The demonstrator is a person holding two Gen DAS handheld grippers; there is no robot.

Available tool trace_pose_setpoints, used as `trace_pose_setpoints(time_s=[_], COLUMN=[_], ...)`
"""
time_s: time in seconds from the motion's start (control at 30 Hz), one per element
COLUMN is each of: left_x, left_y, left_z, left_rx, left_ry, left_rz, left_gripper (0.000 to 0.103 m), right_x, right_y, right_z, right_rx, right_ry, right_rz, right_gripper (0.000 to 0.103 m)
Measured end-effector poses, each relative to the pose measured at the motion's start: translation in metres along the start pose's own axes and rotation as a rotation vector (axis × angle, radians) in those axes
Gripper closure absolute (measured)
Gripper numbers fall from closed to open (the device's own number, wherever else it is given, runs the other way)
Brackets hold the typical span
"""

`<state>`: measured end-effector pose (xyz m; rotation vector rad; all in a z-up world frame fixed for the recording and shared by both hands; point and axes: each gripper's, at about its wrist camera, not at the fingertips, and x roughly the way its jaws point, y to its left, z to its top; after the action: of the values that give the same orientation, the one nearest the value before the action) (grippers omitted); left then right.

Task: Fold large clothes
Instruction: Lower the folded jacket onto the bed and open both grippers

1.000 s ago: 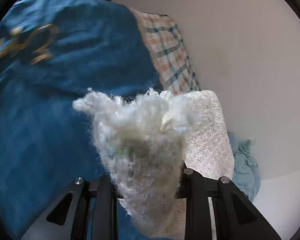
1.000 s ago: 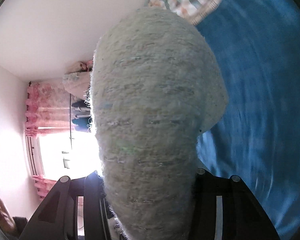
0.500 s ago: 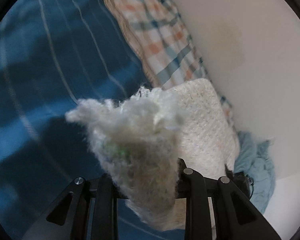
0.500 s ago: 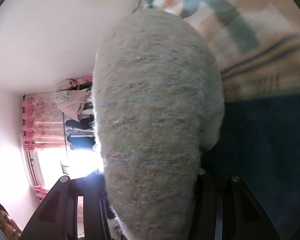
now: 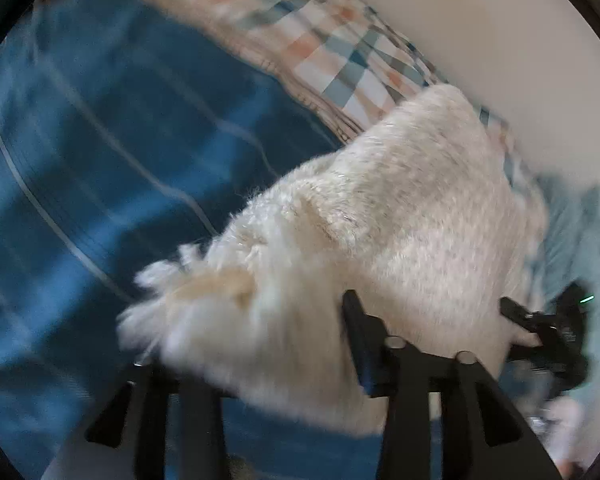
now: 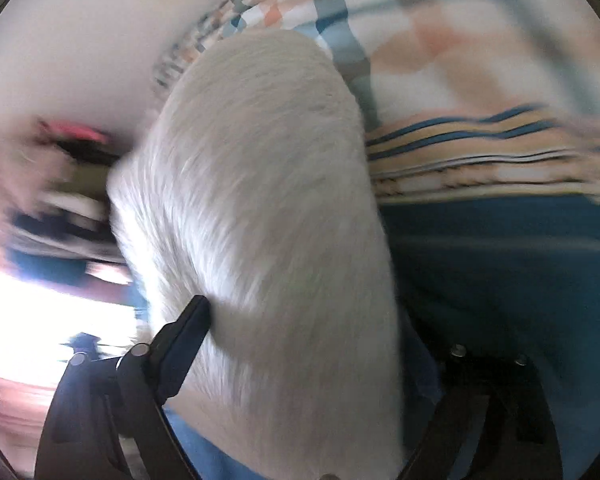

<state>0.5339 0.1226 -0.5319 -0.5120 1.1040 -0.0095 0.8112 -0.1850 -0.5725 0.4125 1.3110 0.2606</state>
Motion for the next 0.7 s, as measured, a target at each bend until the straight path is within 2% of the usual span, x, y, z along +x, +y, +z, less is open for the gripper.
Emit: trace_pose_setpoints(time_s=[0.03, 0.07, 0.1, 0.17, 0.27, 0.3, 0.33, 0.37, 0.5, 0.53, 0.7], left_x=[-0.009, -0.015, -0.021, -0.044, -0.069, -0.083, -0.095, -0.098, -0.153, -0.161, -0.239], left_y=[-0.010, -0.018, -0.023, -0.041, -0.062, -0.071, -0.077, -0.078, -0.097, -0.099, -0.115], left_z=[-0.001, -0.002, -0.004, -0.011, -0.020, -0.025, -0.028, -0.025, -0.039, -0.040, -0.064], left_rx=[0.051, 0.090, 0.117, 0.212, 0.313, 0.349, 0.367, 0.373, 0.431, 0.437, 0.464], left_ry=[-0.010, -0.014, -0.021, -0.080, -0.127, -0.143, -0.156, -0.159, -0.176, -0.180, -0.188], left_rz=[0.050, 0.088, 0.123, 0.205, 0.297, 0.319, 0.323, 0.321, 0.310, 0.310, 0.292], left_gripper=[0.050, 0.025, 0.016, 0.014, 0.005, 0.005, 0.004, 0.004, 0.004, 0.004, 0.004], right_x=[-0.007, -0.015, -0.023, -0.032, -0.052, -0.062, -0.079, -0.091, -0.160, -0.186, -0.294], right_y=[0.013, 0.029, 0.048, 0.074, 0.104, 0.108, 0.112, 0.117, 0.127, 0.128, 0.167], right_z=[-0.007, -0.015, -0.026, -0.043, -0.073, -0.089, -0.114, -0.125, -0.184, -0.213, -0.271], right_rx=[-0.034, -0.063, -0.098, -0.115, -0.090, -0.083, -0.073, -0.058, -0.010, -0.012, -0.013], right_ry=[-0.021, -0.047, -0.074, -0.095, -0.111, -0.117, -0.128, -0.139, -0.188, -0.202, -0.282], right_rz=[-0.082, -0.176, -0.296, -0.427, -0.518, -0.531, -0.557, -0.574, -0.617, -0.632, -0.653], right_gripper=[0.011, 0.011, 0.011, 0.011, 0.007, 0.007, 0.007, 0.007, 0.006, 0.006, 0.006])
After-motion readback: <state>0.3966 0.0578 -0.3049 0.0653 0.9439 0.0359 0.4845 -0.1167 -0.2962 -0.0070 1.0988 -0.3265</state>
